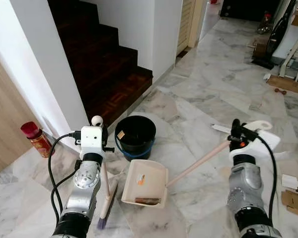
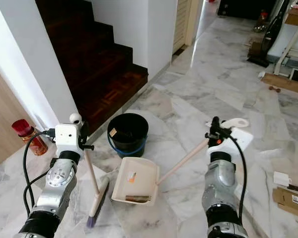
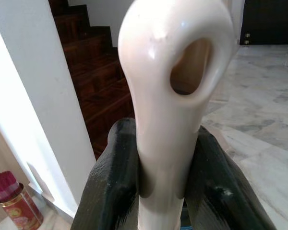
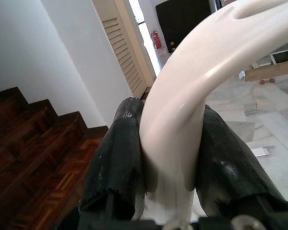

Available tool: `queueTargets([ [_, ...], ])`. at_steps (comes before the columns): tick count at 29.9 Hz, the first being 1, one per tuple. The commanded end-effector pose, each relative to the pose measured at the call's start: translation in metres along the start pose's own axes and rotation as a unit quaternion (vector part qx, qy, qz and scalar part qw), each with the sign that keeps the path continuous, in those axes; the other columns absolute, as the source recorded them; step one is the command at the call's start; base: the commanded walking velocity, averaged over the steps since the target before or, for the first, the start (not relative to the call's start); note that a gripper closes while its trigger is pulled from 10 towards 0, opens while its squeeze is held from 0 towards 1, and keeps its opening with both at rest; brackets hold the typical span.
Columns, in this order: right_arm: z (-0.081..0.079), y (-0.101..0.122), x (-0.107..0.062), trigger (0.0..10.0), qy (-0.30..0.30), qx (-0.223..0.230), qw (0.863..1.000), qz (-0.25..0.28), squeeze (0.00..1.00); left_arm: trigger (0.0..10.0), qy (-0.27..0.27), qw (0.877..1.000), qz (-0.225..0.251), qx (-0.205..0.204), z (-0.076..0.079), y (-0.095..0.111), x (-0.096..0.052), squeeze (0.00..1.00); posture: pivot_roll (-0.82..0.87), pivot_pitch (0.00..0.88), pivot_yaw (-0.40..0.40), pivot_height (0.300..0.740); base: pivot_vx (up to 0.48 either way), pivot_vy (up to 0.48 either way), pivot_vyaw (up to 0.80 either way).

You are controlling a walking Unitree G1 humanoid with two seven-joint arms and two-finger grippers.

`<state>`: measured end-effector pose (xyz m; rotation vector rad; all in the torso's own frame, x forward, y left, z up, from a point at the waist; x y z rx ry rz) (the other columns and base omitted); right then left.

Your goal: Sweep floor

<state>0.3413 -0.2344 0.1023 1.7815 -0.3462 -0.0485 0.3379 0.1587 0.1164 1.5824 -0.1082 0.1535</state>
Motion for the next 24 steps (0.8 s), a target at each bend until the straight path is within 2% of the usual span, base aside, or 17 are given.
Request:
queueTargets([
  [1, 0.001, 0.021, 0.008, 10.0, -0.005, 0.022, 0.999, 0.043, 0.00, 10.0, -0.002, 1.000, 0.027, 0.003, -0.001, 0.011, 0.005, 0.00, 0.08, 0.000, 0.009, 0.740, 0.000, 0.000, 0.00],
  [12, 0.010, 0.041, 0.011, 10.0, -0.012, 0.022, 0.997, 0.070, 0.00, 10.0, -0.005, 1.000, 0.026, 0.002, 0.001, 0.010, 0.005, 0.00, 0.08, 0.000, 0.003, 0.740, 0.000, 0.000, 0.00],
  [19, 0.016, 0.044, 0.007, 10.0, -0.012, 0.019, 0.997, 0.068, 0.00, 10.0, -0.005, 1.000, 0.025, 0.000, 0.003, 0.009, 0.005, 0.00, 0.08, 0.000, 0.000, 0.740, 0.000, 0.000, 0.00],
  [24, 0.015, 0.051, 0.011, 10.0, -0.018, 0.039, 0.996, 0.077, 0.00, 10.0, -0.004, 1.000, 0.026, -0.001, 0.003, 0.009, 0.005, 0.00, 0.07, 0.000, -0.001, 0.740, 0.000, 0.000, 0.00],
])
Point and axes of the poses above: a point about 5 cm out from each wrist's last joint towards the gripper, its own x axis pointing out of the wrist towards the gripper, its own y axis along the axis of the wrist's last joint, z = x × y, the point moved 2 cm from there along x, pointing out of the wrist towards the gripper, and after that the axes turned 5 degrees about -x, right-handed, at the moved point
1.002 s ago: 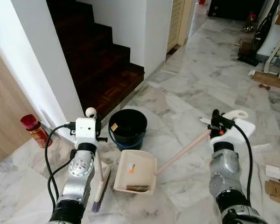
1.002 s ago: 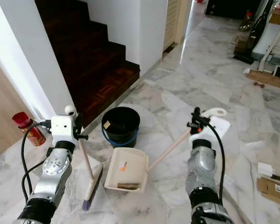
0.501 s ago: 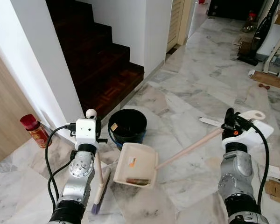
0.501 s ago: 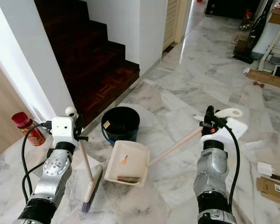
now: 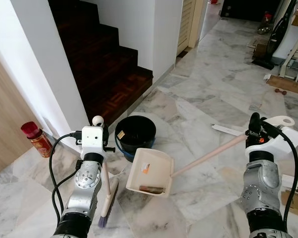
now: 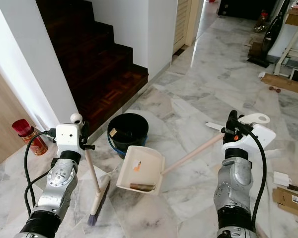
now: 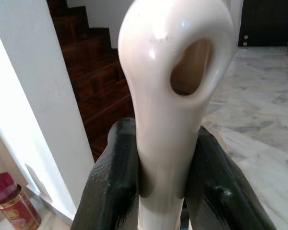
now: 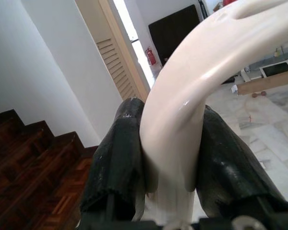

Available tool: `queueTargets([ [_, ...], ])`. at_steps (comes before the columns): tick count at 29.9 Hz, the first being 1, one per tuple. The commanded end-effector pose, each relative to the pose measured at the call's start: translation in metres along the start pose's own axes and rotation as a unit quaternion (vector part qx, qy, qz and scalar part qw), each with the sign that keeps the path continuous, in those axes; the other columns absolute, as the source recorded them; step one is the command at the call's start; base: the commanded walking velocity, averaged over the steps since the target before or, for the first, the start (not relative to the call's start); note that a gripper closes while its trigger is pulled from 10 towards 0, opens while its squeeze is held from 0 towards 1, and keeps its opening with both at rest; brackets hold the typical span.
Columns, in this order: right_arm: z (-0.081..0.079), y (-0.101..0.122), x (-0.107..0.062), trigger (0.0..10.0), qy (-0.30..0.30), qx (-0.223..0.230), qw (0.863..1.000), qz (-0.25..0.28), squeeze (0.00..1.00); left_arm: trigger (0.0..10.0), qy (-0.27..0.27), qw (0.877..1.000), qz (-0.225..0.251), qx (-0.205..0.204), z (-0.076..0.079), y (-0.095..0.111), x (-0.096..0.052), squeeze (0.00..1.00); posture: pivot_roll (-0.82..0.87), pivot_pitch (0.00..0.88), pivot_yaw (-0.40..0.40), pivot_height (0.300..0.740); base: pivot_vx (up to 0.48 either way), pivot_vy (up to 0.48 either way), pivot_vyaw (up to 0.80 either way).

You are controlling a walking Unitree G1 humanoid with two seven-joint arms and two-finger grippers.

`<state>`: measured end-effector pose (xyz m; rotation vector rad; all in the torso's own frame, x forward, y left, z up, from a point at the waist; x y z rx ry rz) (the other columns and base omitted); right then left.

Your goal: Sweep floor

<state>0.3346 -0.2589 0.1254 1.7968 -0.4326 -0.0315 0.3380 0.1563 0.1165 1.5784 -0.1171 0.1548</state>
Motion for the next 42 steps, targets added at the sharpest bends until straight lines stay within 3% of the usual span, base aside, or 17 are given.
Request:
queueTargets([
  [1, -0.005, 0.022, 0.009, 10.0, 0.001, 0.027, 0.999, 0.044, 0.00, 10.0, -0.002, 1.000, 0.022, 0.001, 0.001, 0.009, 0.005, 0.00, 0.07, 0.000, -0.001, 0.740, 0.000, 0.000, 0.00],
  [5, -0.023, 0.030, 0.012, 10.0, 0.020, 0.046, 0.997, 0.054, 0.00, 10.0, -0.001, 1.000, 0.023, -0.002, 0.001, 0.009, 0.005, 0.00, 0.08, 0.000, -0.002, 0.740, 0.000, 0.000, 0.00],
  [9, -0.030, 0.034, 0.016, 10.0, 0.024, 0.053, 0.996, 0.061, 0.00, 10.0, 0.000, 1.000, 0.025, -0.002, 0.000, 0.009, 0.004, 0.00, 0.08, 0.000, -0.002, 0.740, 0.000, 0.000, 0.00],
  [20, -0.054, 0.042, 0.024, 10.0, 0.051, 0.035, 0.995, 0.073, 0.00, 10.0, -0.006, 0.999, 0.039, -0.004, 0.003, 0.014, 0.004, 0.00, 0.08, 0.000, 0.002, 0.740, 0.000, 0.000, 0.00],
  [32, -0.096, 0.050, 0.033, 10.0, 0.096, 0.037, 0.991, 0.087, 0.00, 10.0, -0.005, 0.999, 0.033, -0.008, 0.002, 0.014, 0.005, 0.00, 0.08, 0.000, 0.011, 0.740, 0.000, 0.000, 0.00],
  [42, -0.102, 0.049, 0.034, 10.0, 0.090, 0.052, 0.991, 0.085, 0.00, 10.0, -0.003, 0.999, 0.033, -0.008, 0.002, 0.015, 0.007, 0.00, 0.08, 0.000, 0.012, 0.740, 0.000, 0.000, 0.00],
])
Point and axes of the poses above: a point about 5 cm out from each wrist's last joint towards the gripper, its own x axis pointing out of the wrist towards the gripper, its own y axis along the axis of the wrist's last joint, z = x × y, the point moved 2 cm from there along x, pointing out of the wrist towards the gripper, and after that the axes turned 5 degrees about -x, right-handed, at the moved point
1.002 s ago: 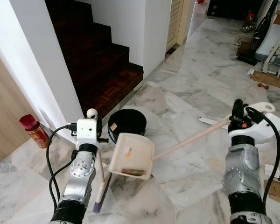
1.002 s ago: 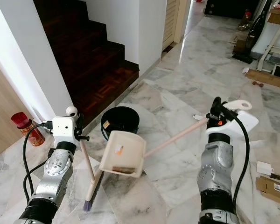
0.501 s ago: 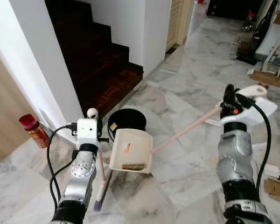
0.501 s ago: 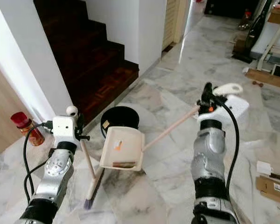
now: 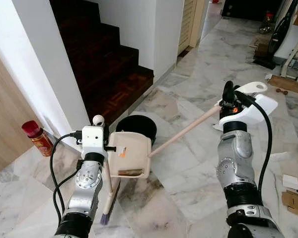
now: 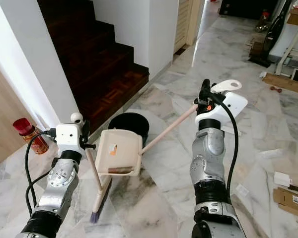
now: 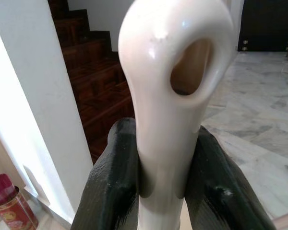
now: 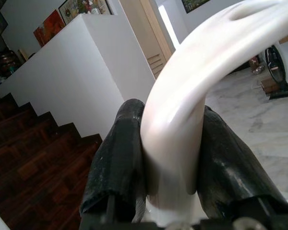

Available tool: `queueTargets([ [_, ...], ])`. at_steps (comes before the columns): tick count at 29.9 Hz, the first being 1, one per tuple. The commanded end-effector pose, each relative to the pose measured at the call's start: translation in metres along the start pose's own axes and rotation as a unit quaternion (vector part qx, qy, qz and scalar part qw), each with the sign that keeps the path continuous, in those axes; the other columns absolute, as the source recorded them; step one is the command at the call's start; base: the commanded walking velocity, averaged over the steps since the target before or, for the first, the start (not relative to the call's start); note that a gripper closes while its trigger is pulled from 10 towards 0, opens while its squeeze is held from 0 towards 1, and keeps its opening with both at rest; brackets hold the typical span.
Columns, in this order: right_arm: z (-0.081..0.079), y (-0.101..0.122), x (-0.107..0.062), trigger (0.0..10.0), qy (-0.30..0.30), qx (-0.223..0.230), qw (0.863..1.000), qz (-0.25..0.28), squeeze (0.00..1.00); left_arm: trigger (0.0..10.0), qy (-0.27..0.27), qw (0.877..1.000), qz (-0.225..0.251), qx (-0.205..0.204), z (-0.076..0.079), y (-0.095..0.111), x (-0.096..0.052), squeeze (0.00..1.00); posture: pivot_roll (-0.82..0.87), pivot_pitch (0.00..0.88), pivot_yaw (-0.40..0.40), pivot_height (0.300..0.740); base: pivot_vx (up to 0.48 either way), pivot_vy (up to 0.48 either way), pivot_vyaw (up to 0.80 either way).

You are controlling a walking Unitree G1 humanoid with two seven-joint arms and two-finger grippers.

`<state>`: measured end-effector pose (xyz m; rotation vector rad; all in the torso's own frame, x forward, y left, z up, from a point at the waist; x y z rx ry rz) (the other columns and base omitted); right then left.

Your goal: Sweep floor

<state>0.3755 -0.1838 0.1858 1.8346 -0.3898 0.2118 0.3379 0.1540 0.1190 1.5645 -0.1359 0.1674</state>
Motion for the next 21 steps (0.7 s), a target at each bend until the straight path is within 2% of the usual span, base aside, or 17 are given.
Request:
queueTargets([
  [1, -0.0055, 0.0182, 0.0093, 10.0, 0.000, 0.011, 0.999, 0.041, 0.00, 10.0, -0.001, 1.000, 0.023, -0.002, -0.0004, 0.0121, 0.0071, 0.00, 0.08, 0.000, 0.011, 0.740, 0.000, 0.000, 0.00],
  [9, -0.0053, 0.0164, 0.0081, 10.0, 0.000, -0.004, 0.999, 0.039, 0.00, 10.0, 0.003, 1.000, 0.023, 0.000, -0.0015, 0.0116, 0.0061, 0.00, 0.08, 0.000, 0.008, 0.740, 0.000, 0.000, 0.00],
  [14, -0.0059, 0.0152, 0.0084, 10.0, -0.001, -0.009, 0.999, 0.037, 0.00, 10.0, 0.004, 1.000, 0.023, 0.001, -0.0019, 0.0113, 0.0060, 0.00, 0.08, 0.000, 0.008, 0.740, 0.000, 0.000, 0.66],
  [16, -0.0056, 0.0137, 0.0084, 10.0, -0.004, 0.005, 0.999, 0.034, 0.00, 10.0, 0.004, 1.000, 0.022, 0.002, -0.0024, 0.0110, 0.0057, 0.00, 0.09, 0.000, 0.008, 0.740, 0.000, 0.000, 0.00],
  [21, -0.0065, 0.0142, 0.0082, 10.0, -0.001, 0.003, 0.999, 0.036, 0.00, 10.0, 0.004, 1.000, 0.022, 0.003, -0.0027, 0.0107, 0.0055, 0.00, 0.09, 0.000, 0.009, 0.740, 0.000, 0.000, 0.00],
])
Point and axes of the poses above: a point about 5 cm out from each wrist's last joint towards the gripper, its own x axis pointing out of the wrist towards the gripper, its own y axis along the axis of the wrist's last joint, z = x × y, the point moved 2 cm from there along x, pointing out of the wrist towards the gripper, and after that the axes turned 5 degrees about -x, right-handed, at the moved point
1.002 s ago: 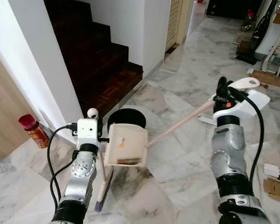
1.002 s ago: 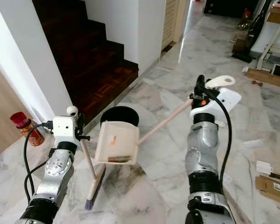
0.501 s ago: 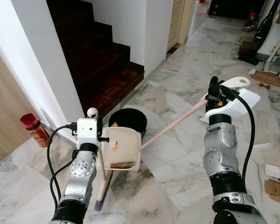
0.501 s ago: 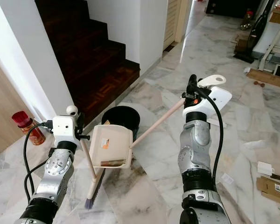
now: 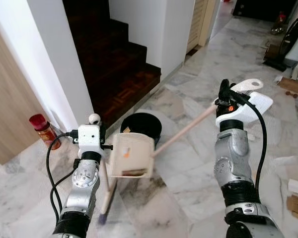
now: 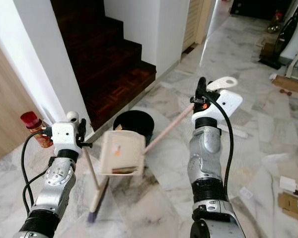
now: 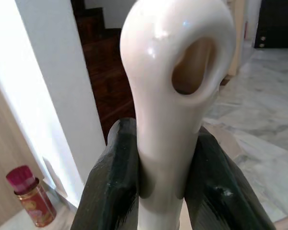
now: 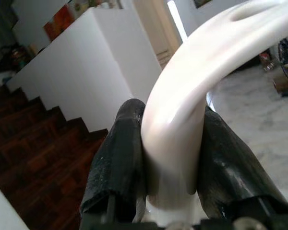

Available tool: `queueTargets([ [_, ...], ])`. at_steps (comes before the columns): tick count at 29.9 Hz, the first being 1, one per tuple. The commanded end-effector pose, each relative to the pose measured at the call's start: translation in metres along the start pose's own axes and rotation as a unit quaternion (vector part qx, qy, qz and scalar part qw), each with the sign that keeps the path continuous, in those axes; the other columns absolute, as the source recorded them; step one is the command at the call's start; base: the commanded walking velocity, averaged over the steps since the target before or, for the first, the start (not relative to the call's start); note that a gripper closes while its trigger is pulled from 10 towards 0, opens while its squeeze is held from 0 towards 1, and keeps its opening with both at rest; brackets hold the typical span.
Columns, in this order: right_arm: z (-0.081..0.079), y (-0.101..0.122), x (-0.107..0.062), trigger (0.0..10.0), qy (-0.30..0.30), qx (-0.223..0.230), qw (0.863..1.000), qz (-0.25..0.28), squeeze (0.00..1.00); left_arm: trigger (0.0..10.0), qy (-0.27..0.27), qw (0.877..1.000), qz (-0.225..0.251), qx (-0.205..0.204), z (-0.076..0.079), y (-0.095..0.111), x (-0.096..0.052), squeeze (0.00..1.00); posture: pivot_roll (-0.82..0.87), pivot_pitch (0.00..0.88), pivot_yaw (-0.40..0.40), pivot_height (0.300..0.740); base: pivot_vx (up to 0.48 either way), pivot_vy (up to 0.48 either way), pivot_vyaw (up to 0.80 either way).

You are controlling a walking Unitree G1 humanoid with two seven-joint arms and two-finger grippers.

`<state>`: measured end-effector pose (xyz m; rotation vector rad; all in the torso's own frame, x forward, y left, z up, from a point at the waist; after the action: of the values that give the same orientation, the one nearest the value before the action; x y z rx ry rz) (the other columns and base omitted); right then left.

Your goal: Sweep floor

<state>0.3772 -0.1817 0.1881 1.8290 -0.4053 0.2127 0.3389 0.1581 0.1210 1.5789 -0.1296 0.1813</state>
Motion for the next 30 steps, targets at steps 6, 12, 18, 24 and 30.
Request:
queueTargets([
  [6, -0.0049, 0.0123, 0.0067, 10.0, 0.005, 0.007, 1.000, 0.029, 0.00, 10.0, -0.002, 1.000, 0.019, -0.005, 0.0009, 0.0086, 0.0037, 0.00, 0.08, 0.000, 0.010, 0.740, 0.000, 0.000, 0.00],
  [12, -0.0074, 0.0113, 0.0070, 10.0, 0.008, 0.011, 1.000, 0.027, 0.00, 10.0, -0.003, 1.000, 0.019, -0.003, 0.0010, 0.0084, 0.0032, 0.00, 0.08, 0.000, 0.011, 0.740, 0.000, 0.000, 0.00],
  [18, -0.0090, 0.0129, 0.0071, 10.0, 0.013, -0.003, 0.999, 0.033, 0.00, 10.0, -0.003, 1.000, 0.019, -0.003, 0.0015, 0.0084, 0.0030, 0.00, 0.09, 0.000, 0.009, 0.740, 0.000, 0.000, 0.36],
  [24, -0.0093, 0.0096, 0.0066, 10.0, 0.011, 0.010, 1.000, 0.023, 0.00, 10.0, -0.003, 1.000, 0.018, -0.004, 0.0019, 0.0086, 0.0035, 0.00, 0.09, 0.000, 0.006, 0.740, 0.000, 0.000, 0.35],
  [30, -0.0093, 0.0089, 0.0055, 10.0, 0.014, 0.001, 1.000, 0.021, 0.00, 10.0, -0.002, 1.000, 0.017, -0.006, 0.0027, 0.0086, 0.0043, 0.00, 0.08, 0.000, 0.004, 0.740, 0.000, 0.000, 0.00],
])
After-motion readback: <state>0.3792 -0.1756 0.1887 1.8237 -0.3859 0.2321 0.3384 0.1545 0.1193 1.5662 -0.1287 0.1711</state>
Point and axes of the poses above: a point about 5 cm out from each wrist's last joint towards the gripper, its own x axis pointing out of the wrist towards the gripper, its own y axis along the axis of the wrist's last joint, z = x × y, the point moved 2 cm from there along x, pointing out of the wrist towards the gripper, and after that the axes turned 5 degrees about -x, right-handed, at the moved point
